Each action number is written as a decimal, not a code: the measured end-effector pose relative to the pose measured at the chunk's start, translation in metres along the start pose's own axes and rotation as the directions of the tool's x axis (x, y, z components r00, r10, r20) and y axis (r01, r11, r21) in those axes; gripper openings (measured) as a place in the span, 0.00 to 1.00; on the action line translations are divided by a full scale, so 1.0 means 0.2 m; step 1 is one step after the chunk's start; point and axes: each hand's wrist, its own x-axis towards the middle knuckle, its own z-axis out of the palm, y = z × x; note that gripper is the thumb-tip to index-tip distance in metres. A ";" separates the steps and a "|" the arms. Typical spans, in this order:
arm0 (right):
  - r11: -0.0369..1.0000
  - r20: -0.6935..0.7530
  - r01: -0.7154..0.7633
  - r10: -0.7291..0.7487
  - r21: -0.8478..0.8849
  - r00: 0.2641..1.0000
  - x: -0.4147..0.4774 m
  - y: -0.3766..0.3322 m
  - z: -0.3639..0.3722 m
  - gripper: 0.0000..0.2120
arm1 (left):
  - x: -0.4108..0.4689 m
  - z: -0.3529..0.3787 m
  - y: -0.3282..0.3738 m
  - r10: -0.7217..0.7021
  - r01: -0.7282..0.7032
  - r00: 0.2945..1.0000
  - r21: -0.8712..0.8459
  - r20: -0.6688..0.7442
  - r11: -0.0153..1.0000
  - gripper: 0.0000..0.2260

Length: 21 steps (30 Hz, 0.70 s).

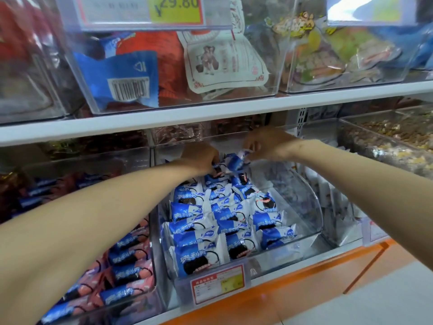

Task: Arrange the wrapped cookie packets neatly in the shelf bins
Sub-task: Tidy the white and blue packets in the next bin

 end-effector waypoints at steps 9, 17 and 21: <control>0.888 -0.017 -0.182 0.208 0.422 0.978 -0.01 -0.04 0.05 0.11 | -0.09 -0.13 0.06 0.118 -0.077 0.993 -0.653 0.020 0.753 0.13; 0.967 -0.092 -0.154 0.176 0.205 0.980 0.01 -0.07 0.08 0.09 | -0.07 -0.11 0.04 0.048 -0.025 0.998 -0.443 0.041 0.896 0.14; 0.993 -0.054 -0.113 0.115 0.038 0.992 0.02 -0.06 0.08 0.14 | -0.09 -0.06 0.03 0.010 0.000 0.998 -0.162 0.061 0.987 0.15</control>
